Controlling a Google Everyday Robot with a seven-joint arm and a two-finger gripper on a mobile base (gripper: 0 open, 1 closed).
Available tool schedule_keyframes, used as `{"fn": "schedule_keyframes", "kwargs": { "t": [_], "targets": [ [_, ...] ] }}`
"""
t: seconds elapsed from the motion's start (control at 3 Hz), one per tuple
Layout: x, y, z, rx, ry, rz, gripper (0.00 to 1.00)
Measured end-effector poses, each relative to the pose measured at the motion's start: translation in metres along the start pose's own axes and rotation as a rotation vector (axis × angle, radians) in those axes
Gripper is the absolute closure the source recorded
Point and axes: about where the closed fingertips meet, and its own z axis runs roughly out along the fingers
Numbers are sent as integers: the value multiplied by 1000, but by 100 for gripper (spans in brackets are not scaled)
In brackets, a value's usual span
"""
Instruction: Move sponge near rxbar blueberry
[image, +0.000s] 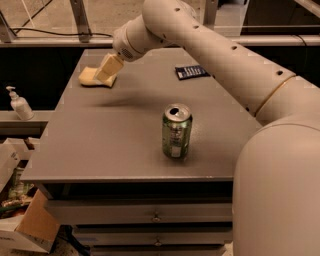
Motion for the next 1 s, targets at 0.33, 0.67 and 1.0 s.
{"fn": "schedule_keyframes", "kwargs": {
  "t": [0.33,0.67,1.0],
  "targets": [
    [10,1,13,4,24,36,0],
    [20,0,24,-1,61,54,0],
    [26,-1,33,-10,104,63,0]
  ]
}}
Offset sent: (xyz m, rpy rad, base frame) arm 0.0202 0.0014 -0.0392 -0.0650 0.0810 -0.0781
